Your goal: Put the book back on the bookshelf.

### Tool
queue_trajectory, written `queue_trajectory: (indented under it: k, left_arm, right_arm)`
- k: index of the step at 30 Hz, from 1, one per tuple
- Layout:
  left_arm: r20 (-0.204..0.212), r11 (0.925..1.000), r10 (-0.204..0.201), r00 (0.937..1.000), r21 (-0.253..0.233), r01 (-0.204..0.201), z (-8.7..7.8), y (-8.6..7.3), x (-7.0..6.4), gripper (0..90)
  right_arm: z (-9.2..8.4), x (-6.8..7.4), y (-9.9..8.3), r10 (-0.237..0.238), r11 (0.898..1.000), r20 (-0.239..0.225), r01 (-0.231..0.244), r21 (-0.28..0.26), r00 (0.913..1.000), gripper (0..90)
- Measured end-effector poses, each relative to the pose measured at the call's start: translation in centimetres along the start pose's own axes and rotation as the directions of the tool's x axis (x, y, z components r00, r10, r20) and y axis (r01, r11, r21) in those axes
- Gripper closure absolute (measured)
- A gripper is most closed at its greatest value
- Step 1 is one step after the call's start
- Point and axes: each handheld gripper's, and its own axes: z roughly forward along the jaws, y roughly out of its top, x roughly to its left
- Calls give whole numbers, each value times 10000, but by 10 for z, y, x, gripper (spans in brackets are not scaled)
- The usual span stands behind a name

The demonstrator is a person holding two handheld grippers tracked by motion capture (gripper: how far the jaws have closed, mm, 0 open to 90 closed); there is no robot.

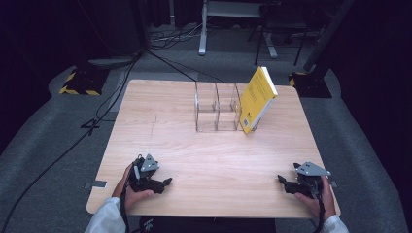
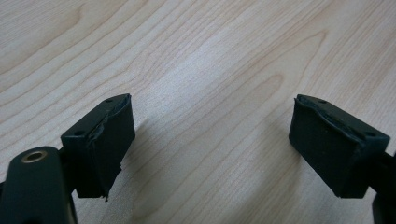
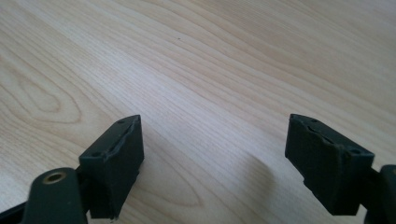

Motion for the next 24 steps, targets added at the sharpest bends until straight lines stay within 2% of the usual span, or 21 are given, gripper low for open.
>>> queue_trajectory:
  k: [2,5,7,10,24]
  left_arm:
    - [-1,10000,1,10000,-1,-1,0,0,0,150]
    - [-1,10000,2,10000,0,-2,0,0,0,150]
    - [-1,10000,1,10000,0,-1,0,0,0,150]
    - [-1,10000,2,10000,0,-2,0,0,0,149]
    - [-4,10000,1,10000,9,-1,0,0,0,149]
  right_arm:
    - [-2,-3,-2,207,9998,141,-208,72,9997,192]
    - [-6,-9,-7,616,9979,-262,-610,233,9978,190]
    - [-7,-16,-10,1262,9911,-575,-1235,488,9903,190]
    - [-9,-18,-12,1537,9871,-415,-1514,524,9873,190]
    - [-9,-18,-12,1506,9875,-321,-1489,508,9881,185]
